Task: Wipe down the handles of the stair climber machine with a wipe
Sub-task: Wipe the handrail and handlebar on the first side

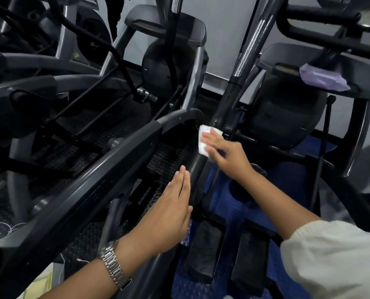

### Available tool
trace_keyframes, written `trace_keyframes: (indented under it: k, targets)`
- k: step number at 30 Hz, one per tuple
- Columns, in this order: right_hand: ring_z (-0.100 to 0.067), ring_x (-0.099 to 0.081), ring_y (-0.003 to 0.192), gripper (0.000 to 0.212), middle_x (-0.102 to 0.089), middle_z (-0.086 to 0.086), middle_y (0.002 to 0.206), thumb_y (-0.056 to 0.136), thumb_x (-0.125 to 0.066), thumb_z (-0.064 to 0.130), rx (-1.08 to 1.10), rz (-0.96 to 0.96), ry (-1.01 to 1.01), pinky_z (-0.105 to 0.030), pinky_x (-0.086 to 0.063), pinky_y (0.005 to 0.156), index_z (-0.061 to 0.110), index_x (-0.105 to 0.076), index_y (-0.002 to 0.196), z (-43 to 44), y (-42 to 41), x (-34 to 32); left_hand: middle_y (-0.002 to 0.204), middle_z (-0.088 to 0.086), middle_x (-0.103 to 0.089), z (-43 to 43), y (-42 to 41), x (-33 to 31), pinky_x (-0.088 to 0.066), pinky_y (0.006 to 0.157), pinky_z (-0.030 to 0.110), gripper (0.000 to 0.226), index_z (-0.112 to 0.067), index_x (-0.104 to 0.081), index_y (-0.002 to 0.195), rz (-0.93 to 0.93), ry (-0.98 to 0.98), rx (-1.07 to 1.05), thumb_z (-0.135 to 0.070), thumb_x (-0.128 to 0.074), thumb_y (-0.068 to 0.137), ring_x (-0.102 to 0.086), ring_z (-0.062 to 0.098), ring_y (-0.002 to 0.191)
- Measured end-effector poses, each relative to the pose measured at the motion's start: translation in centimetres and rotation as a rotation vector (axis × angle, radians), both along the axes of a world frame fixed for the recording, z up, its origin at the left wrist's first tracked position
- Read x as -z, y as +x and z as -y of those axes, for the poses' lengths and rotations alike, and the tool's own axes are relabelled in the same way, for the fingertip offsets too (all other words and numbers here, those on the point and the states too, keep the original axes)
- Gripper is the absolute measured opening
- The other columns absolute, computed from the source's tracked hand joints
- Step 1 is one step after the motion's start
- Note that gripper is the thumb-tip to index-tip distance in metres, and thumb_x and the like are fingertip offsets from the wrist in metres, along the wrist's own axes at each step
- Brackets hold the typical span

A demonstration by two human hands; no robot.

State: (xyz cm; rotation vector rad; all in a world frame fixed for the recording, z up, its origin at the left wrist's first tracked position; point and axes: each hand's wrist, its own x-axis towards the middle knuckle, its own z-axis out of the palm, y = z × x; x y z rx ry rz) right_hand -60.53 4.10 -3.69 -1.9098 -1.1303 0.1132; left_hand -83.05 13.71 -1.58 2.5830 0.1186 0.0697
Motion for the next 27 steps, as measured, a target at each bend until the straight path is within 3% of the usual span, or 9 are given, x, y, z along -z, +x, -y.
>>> trace_keyframes:
  k: [3,7,12,14,17,23,27]
  targets:
    - [-0.013,-0.03,0.14,0.032,-0.054,-0.003,0.136,0.095,-0.056,0.018,0.057,0.007,-0.009,-0.036,-0.03,0.115,0.008,-0.061,0.125,-1.4,-0.5,0.1,0.154,-0.001,0.03,-0.1,0.6,-0.1,0.014,0.106,0.01,0.069,-0.012,0.018,0.147,-0.01,-0.01,0.0,-0.026,-0.031,0.102,0.025,0.002,0.138]
    - [-0.011,-0.032,0.139,0.031,-0.054,0.0,0.136,0.095,-0.057,0.013,-0.047,0.015,0.018,-0.029,-0.029,0.115,0.009,-0.062,0.124,-0.1,-1.9,1.1,0.153,-0.001,0.031,-0.4,1.7,-0.2,0.015,0.104,0.01,0.069,-0.011,0.019,0.147,-0.026,-0.031,0.01,-0.025,-0.032,0.102,0.027,0.002,0.137]
    - [-0.012,-0.032,0.14,0.032,-0.055,-0.002,0.135,0.095,-0.057,0.017,0.038,-0.024,-0.005,-0.037,-0.03,0.115,0.009,-0.06,0.126,-1.3,2.1,-0.1,0.153,0.0,0.031,-0.7,3.0,-0.3,0.014,0.107,0.014,0.069,-0.011,0.019,0.147,-0.033,-0.012,0.032,-0.024,-0.031,0.102,0.028,0.005,0.138]
    - [-0.011,-0.03,0.14,0.032,-0.054,-0.003,0.136,0.096,-0.055,0.02,0.043,0.004,-0.037,-0.035,-0.03,0.115,0.009,-0.06,0.126,-1.7,2.2,-0.3,0.153,-0.001,0.032,-0.8,3.2,-0.3,0.013,0.109,0.014,0.068,-0.011,0.019,0.147,-0.032,-0.012,0.038,-0.025,-0.031,0.102,0.028,0.004,0.137]
    - [-0.008,-0.031,0.139,0.032,-0.054,-0.002,0.136,0.094,-0.058,0.015,-0.047,0.014,-0.026,-0.027,-0.03,0.114,0.01,-0.06,0.126,-0.3,1.6,0.1,0.15,-0.004,0.035,-0.8,3.3,-0.3,0.011,0.11,0.013,0.069,-0.013,0.02,0.146,-0.036,-0.026,0.034,-0.027,-0.03,0.102,0.03,0.001,0.137]
    - [-0.012,-0.031,0.139,0.033,-0.055,-0.005,0.135,0.094,-0.059,0.014,0.002,0.022,-0.065,-0.041,-0.029,0.115,0.009,-0.06,0.126,-1.3,5.1,-0.9,0.149,-0.011,0.038,-0.8,3.2,-0.2,0.01,0.101,0.001,0.069,-0.018,0.022,0.146,-0.042,-0.061,0.03,-0.028,-0.03,0.102,0.028,-0.004,0.137]
    - [-0.008,-0.032,0.139,0.033,-0.055,-0.002,0.135,0.094,-0.058,0.015,-0.104,0.062,-0.08,-0.031,-0.028,0.116,0.011,-0.06,0.127,-0.9,4.0,-0.3,0.146,-0.014,0.04,-0.7,3.4,-0.7,0.008,0.099,0.0,0.069,-0.02,0.026,0.143,-0.053,-0.067,0.015,-0.028,-0.03,0.102,0.025,-0.005,0.138]
